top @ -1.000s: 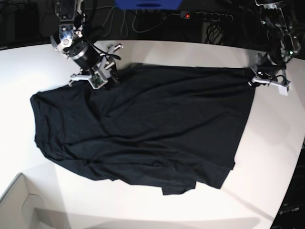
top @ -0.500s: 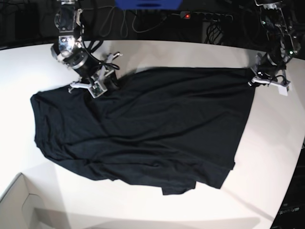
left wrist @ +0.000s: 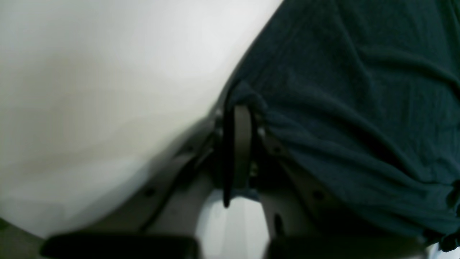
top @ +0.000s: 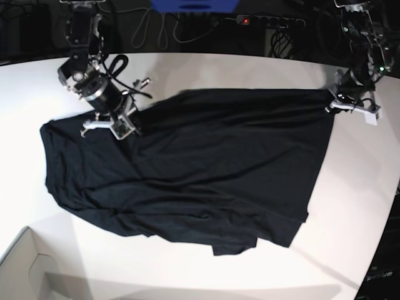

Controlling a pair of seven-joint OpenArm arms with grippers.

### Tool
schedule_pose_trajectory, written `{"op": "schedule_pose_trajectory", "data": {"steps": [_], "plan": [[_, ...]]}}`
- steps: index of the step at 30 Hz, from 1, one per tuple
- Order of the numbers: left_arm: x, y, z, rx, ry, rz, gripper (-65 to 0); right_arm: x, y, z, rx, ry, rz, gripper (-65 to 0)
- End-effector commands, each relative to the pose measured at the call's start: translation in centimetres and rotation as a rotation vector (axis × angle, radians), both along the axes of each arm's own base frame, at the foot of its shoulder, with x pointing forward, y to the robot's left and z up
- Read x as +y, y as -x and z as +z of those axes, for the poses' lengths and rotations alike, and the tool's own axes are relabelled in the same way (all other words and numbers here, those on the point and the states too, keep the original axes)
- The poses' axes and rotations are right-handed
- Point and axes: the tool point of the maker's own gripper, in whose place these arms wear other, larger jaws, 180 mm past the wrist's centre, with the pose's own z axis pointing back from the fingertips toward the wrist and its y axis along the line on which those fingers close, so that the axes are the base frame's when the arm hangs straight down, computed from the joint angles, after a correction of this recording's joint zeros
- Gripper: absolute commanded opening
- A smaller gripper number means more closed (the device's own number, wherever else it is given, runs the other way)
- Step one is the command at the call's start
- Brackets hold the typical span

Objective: Layout the t-shirt on the table in an organized manner, then fold the t-shirt properly
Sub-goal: 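Drag the held fabric with the right gripper toward the left gripper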

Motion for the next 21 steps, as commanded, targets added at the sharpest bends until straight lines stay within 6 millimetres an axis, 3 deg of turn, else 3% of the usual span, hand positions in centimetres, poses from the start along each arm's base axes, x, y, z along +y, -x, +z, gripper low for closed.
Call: {"op": "schedule_pose_trajectory", "data": {"steps": [1,10,14,21], "plan": [[0.5,-0.1,0.4,0.000,-0.016,0.005,-65.0,-0.1,-1.0,1.5,-0.054,-0.013,0.002,-65.0],[0.6,0.0,0.2,0.005,-0.013,0.007,-65.0,0.2,-3.7,3.6,-0.123,-0.022,0.000,-65.0],[0.5,0.0,0.2,0.005,-0.012,0.006,-65.0,0.3,-4.0,3.0,-0.109,-0.031,-0.002,-64.5],[0.5,0.0,0.2,0.005,-0.012,0.006,-65.0,0.3,-3.7,1.7,-0.071,-0.037,-0.006,-43.1]]}}
